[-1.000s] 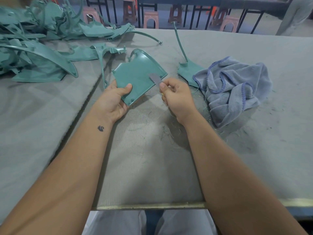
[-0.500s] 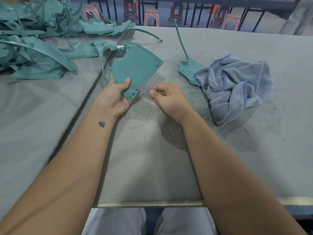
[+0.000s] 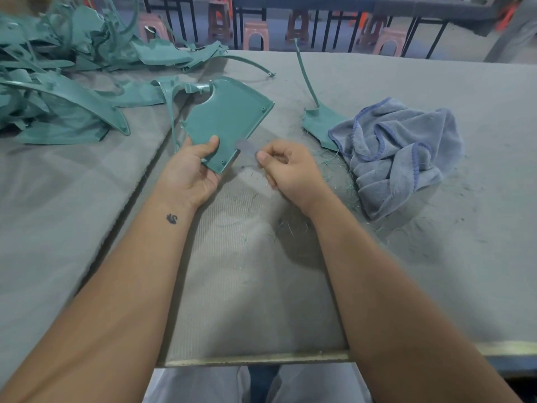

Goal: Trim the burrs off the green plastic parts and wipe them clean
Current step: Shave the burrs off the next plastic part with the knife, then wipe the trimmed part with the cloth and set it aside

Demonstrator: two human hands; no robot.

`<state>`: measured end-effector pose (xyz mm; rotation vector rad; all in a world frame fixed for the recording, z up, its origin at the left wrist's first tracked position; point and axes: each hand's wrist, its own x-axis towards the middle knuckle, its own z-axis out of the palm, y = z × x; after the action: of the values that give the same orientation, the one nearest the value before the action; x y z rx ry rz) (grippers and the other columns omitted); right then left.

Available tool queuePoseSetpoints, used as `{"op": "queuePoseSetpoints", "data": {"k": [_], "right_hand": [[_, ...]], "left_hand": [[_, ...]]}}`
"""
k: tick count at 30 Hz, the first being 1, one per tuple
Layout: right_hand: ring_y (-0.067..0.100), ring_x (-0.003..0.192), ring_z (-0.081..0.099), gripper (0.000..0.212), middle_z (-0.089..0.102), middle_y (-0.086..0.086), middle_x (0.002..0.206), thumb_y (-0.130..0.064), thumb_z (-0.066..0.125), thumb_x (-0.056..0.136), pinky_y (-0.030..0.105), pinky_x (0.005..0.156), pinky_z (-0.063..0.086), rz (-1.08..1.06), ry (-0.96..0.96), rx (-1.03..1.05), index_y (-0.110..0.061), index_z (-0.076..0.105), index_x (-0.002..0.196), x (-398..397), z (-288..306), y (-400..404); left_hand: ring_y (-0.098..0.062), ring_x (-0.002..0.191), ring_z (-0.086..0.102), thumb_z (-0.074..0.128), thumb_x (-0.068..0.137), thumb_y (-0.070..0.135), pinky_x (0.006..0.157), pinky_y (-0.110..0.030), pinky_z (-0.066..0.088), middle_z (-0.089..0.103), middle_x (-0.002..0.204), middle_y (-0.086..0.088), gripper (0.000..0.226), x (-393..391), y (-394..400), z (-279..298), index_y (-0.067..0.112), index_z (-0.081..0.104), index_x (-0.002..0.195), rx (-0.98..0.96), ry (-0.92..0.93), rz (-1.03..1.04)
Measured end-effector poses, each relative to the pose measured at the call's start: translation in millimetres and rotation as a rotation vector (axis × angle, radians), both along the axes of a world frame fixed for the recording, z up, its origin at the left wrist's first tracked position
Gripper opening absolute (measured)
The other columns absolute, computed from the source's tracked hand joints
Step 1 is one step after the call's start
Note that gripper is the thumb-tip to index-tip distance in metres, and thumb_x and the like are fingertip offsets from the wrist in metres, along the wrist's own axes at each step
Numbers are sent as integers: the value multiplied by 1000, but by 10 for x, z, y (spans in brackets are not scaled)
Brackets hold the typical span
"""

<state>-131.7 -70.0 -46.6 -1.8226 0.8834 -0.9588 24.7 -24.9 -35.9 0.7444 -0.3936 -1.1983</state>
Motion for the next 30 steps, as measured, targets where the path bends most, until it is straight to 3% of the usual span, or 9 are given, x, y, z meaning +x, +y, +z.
{"op": "queuePoseSetpoints", "data": {"k": [4, 7, 12, 16, 19, 22, 26, 28, 30], "right_hand": [[10, 65, 54, 35, 62, -3, 71, -22, 51, 98, 23, 63, 40, -140, -125, 22, -21, 67, 67, -68, 163, 26], [15, 95, 61, 36, 69, 0, 93, -37, 47, 96, 32, 85, 46, -229, 37, -95, -15, 72, 83, -122, 239, 30], [10, 106, 56, 23, 67, -10, 107, -27, 47, 97, 38, 114, 13, -491, 440, -620, -23, 69, 99, -338, 430, -5], [18, 133, 42, 33, 47, -1, 143, -22, 49, 92, 47, 114, 24, -911, 399, -560, -28, 65, 120, -723, 543, -105], [25, 140, 30, 65, 5, 9, 161, -13, 53, 93, 32, 109, 36, -1071, 49, -300, -30, 28, 150, -858, 521, -153], [27, 137, 34, 76, -2, 14, 160, -16, 50, 96, -1, 80, 28, -1131, -161, -80, -26, 3, 156, -943, 477, -208], [22, 112, 54, 58, 51, 7, 135, -22, 50, 94, 17, 77, 37, -1059, -53, 75, -14, 30, 148, -1046, 436, -323], [21, 74, 50, 15, 60, 5, 88, -18, 49, 90, 20, 51, 32, -1001, 186, 18, -13, 61, 99, -1041, 433, -348], [16, 55, 39, 29, 43, -4, 60, -15, 47, 91, 19, 43, 24, -923, 345, -106, -17, 48, 63, -978, 446, -309]], "left_hand": [[-20, 81, 71, 43, 98, -3, 71, -32, 61, 69, 106, -7, 29, 8, 2, 47, 20, 58, 109, 1, -7, 8], [-19, 82, 70, 43, 98, -3, 70, -31, 61, 69, 103, -4, 30, -23, -10, 61, 22, 58, 106, 12, -74, 25], [-16, 77, 71, 43, 98, -4, 66, -29, 61, 68, 103, -3, 31, -28, -17, 48, 22, 57, 106, 24, -90, 27], [-18, 83, 70, 44, 98, -3, 67, -31, 61, 68, 108, -3, 32, -8, -8, 22, 24, 57, 107, 45, -97, 16], [-18, 87, 70, 46, 97, -3, 69, -31, 61, 69, 109, -3, 31, -2, -7, 14, 23, 58, 108, 52, -126, 14], [-18, 87, 72, 48, 97, -2, 68, -31, 61, 72, 107, -1, 31, 12, -12, 4, 23, 60, 110, 66, -151, 10], [-19, 89, 72, 49, 96, -2, 67, -32, 61, 71, 112, -1, 34, 21, -28, -16, 22, 58, 119, 78, -195, 5], [-19, 89, 72, 50, 96, -2, 67, -33, 61, 72, 109, 0, 33, 20, -40, -26, 22, 59, 115, 85, -205, 10], [-19, 88, 73, 50, 95, -3, 66, -33, 61, 74, 105, 0, 31, 22, -52, -32, 22, 60, 110, 86, -211, 14]]}}
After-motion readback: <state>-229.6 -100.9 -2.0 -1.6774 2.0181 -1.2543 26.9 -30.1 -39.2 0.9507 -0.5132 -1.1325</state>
